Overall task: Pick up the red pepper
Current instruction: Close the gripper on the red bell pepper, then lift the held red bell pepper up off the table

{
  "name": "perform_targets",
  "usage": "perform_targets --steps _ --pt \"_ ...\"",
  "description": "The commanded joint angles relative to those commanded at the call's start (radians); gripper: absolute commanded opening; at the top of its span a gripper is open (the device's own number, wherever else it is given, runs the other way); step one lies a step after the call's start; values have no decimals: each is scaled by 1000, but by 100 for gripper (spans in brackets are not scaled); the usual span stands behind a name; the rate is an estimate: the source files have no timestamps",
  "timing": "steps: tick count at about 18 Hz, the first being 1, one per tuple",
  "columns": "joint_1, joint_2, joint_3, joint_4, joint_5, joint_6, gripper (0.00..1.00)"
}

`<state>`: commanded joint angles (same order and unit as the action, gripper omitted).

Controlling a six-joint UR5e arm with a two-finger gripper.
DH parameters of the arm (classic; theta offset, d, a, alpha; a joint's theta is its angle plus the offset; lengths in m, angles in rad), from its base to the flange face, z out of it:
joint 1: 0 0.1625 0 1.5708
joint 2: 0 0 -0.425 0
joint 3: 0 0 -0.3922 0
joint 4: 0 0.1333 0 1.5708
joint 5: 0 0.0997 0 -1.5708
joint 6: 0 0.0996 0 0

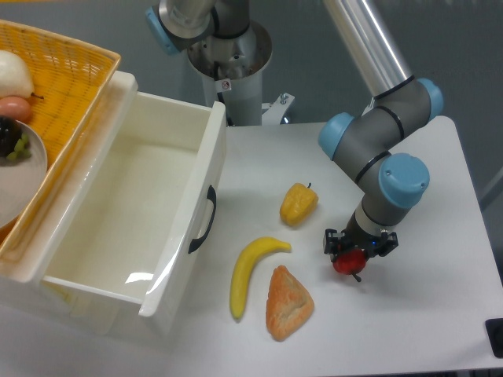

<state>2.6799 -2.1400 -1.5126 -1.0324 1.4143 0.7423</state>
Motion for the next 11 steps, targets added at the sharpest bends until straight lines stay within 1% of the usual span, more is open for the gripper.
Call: perform_targets --steps 2,4,5,7,8,9,11 --pt "-3 9 9 -2 35 34 14" --pt "-8 14 29 -8 70 95 13" --pt "-8 15 34 -9 71 132 13" --pt "-6 23 35 -31 74 204 13" --pt "-3 28 38 -46 80 253 8" --pt "0 29 49 -67 89 306 6" --pt "9 34 77 -138 92 386 6"
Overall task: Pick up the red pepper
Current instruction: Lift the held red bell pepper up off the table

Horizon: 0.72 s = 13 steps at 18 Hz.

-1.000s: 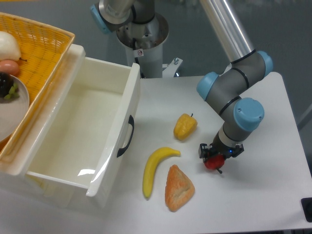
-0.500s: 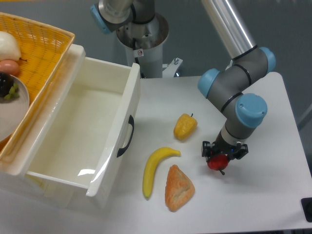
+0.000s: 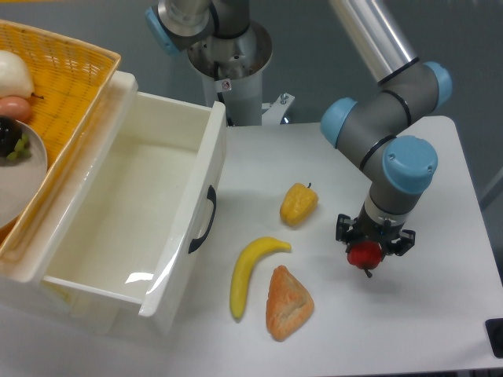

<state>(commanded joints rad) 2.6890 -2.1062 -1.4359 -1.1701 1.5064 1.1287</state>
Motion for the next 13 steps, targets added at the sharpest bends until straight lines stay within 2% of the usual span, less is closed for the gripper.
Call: perform_targets --steps 2,5,9,13 --pt "3 5 14 -25 6 43 6" --pt "6 24 17 -33 35 114 6" --pt "17 54 19 -60 54 273 7" --pt "17 57 25 -68 55 356 7"
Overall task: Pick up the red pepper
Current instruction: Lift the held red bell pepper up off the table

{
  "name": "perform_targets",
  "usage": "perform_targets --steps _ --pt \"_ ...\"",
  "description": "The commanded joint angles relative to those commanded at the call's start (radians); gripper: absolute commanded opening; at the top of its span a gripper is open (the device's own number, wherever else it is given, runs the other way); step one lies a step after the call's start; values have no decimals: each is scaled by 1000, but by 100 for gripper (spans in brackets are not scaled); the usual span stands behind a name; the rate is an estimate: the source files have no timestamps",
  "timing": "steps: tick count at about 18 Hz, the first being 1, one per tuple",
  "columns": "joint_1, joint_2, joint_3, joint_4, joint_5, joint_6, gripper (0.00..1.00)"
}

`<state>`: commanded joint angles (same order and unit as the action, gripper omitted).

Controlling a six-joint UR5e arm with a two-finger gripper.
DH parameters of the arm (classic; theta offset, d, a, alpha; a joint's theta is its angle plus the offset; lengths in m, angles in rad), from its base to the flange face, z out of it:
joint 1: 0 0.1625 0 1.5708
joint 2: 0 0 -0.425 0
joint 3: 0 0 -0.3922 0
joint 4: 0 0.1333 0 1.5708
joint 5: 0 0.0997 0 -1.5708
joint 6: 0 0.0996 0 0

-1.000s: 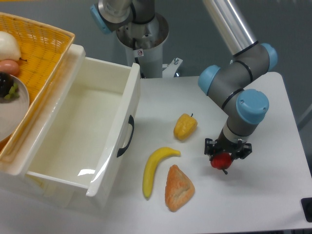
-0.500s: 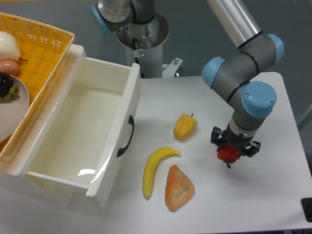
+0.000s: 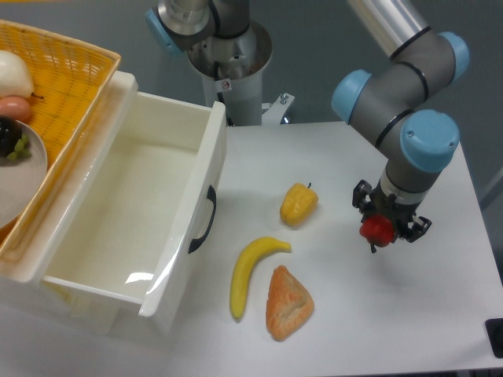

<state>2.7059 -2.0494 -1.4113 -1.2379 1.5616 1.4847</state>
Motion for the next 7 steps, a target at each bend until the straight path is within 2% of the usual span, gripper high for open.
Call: perform_targets --steps 7 --pt "-3 0 2 -2 46 68 7"
